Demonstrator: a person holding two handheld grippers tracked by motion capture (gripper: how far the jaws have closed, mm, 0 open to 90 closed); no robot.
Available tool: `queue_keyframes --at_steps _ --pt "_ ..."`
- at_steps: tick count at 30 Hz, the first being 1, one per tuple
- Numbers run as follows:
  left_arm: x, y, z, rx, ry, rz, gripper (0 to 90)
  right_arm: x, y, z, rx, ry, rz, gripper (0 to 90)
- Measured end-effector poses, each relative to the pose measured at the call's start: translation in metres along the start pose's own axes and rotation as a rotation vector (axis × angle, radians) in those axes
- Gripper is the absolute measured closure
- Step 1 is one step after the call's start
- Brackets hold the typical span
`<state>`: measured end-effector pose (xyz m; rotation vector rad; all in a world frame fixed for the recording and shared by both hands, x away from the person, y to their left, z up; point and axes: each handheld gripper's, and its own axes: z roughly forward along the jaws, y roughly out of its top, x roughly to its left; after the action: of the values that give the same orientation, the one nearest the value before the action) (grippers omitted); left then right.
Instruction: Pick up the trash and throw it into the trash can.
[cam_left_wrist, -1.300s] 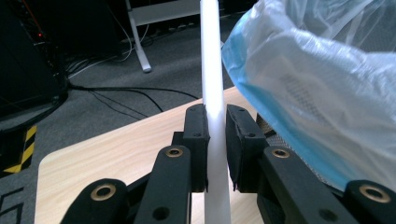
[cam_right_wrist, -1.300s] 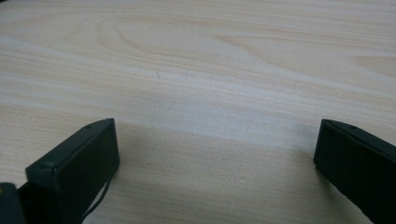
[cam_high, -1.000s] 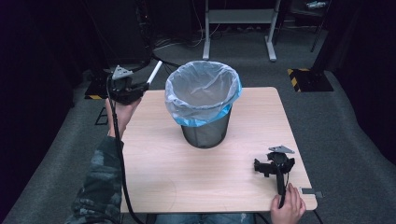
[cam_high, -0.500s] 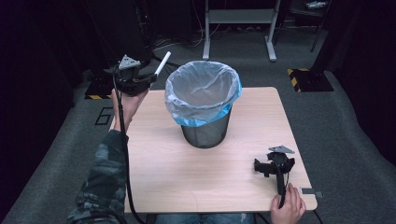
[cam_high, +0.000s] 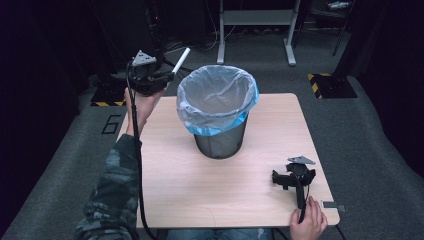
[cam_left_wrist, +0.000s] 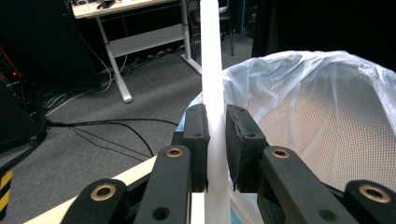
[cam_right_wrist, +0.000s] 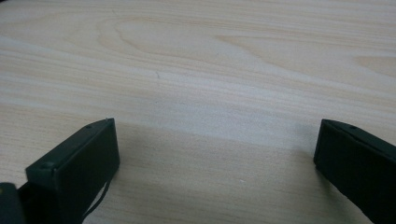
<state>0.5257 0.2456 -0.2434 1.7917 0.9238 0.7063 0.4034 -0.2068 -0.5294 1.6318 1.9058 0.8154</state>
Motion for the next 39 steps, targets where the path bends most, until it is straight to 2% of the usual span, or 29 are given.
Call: queue_keyframes --at_steps 16,34,39 --pt "-0.021 0.026 0.022 0.007 -0.038 0.036 78.8 0.0 0.0 0.0 0.0 0.0 0.0 0.0" --pt "-0.044 0.051 0.04 -0.005 -0.061 0.074 78.8 0.0 0.0 0.0 0.001 0.0 0.001 0.0" --pt "-0.05 0.057 0.056 0.024 -0.081 0.079 78.8 0.0 0.0 0.0 0.0 0.001 0.005 0.0"
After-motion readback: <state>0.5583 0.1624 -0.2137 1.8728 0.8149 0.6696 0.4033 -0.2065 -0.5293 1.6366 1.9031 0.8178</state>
